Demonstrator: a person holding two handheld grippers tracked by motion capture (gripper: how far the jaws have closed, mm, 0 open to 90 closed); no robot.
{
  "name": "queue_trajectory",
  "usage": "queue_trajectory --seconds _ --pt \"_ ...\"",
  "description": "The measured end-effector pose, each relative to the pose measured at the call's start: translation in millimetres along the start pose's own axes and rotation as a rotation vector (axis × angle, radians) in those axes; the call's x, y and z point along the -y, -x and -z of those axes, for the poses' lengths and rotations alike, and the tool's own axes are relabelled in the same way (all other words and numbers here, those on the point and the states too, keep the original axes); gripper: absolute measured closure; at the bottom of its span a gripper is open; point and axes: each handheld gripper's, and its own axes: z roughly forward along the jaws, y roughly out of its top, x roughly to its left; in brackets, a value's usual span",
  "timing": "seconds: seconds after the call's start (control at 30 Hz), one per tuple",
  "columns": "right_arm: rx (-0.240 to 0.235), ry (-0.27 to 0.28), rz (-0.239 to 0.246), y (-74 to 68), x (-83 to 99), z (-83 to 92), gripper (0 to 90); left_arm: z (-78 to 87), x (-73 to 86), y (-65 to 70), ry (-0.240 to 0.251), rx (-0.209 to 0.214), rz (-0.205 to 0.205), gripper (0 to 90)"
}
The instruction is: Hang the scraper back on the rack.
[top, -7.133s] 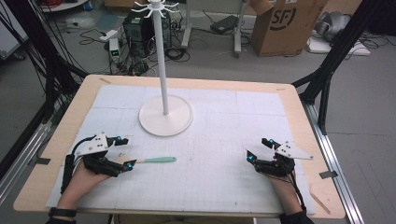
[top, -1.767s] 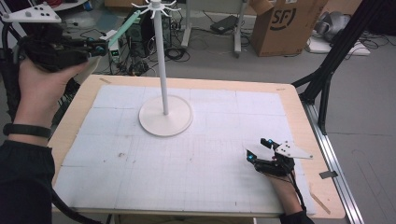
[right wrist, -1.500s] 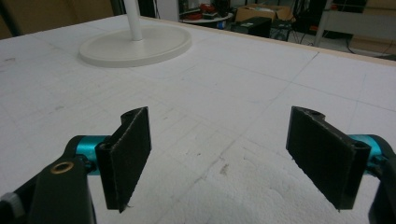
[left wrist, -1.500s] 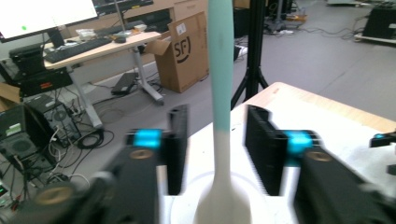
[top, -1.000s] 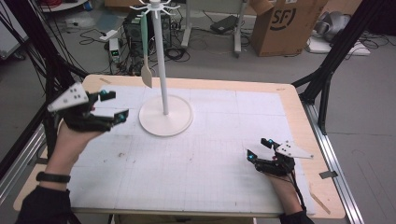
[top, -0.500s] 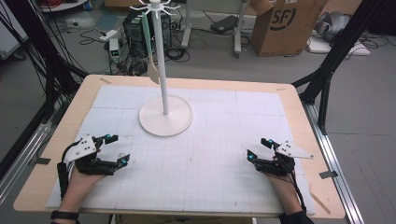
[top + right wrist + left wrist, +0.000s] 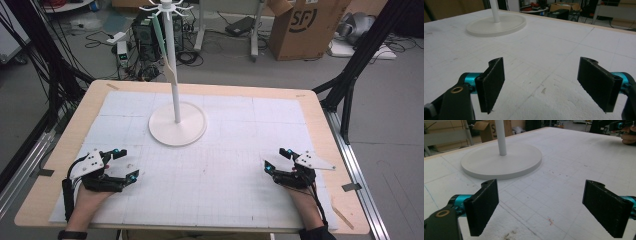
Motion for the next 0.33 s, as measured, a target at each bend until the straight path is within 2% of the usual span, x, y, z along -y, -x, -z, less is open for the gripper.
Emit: queue_trajectory --seconds 0.33 --pt "0.001 0.0 0.008 -0.8 0.2 0.3 19.8 0.9 0.9 2.4 0.015 -0.012 -0.014 14.8"
